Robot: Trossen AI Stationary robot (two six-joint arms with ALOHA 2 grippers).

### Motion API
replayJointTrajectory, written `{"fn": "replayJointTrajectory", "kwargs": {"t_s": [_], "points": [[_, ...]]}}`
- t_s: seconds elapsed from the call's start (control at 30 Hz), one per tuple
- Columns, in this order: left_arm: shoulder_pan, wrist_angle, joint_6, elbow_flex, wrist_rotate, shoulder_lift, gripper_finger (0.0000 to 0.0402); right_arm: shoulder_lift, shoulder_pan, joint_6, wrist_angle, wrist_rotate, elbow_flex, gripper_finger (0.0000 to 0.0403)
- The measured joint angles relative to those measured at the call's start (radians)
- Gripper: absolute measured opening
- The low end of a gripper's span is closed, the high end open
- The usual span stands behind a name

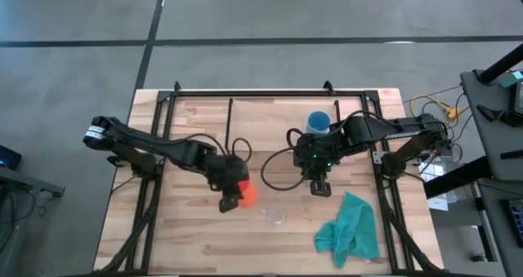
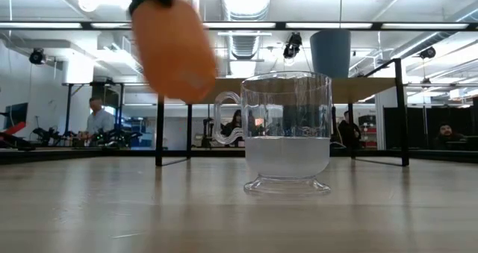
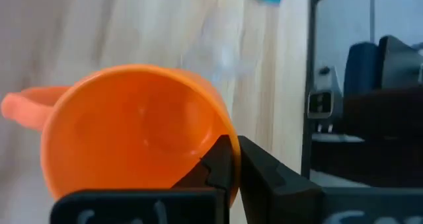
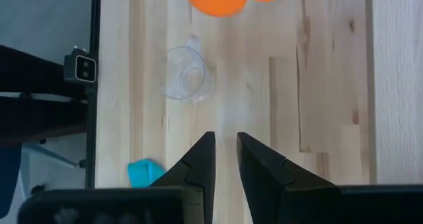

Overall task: Stack small to large cups/mugs on shelf
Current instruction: Put the orange mug on the shelf

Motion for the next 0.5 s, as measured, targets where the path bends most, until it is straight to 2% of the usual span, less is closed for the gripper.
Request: {"fn": "replayJointTrajectory", "kwargs": {"t_s": [0.2,0.33,0.5], "points": [[0.033,-0.166,0.146,0.245,-0.135,0.005,0.0001,-0.003,0.0,0.0,-0.031,0.0,0.0,0.0057],[0.078,-0.239,0.243,0.365,-0.232,0.012,0.0,-0.003,0.0,0.0,-0.08,0.0,0.0,0.0056],[0.178,-0.246,0.306,0.427,-0.231,0.016,0.0,-0.004,0.0,-0.001,-0.126,0.0,0.0,0.0055]]}}
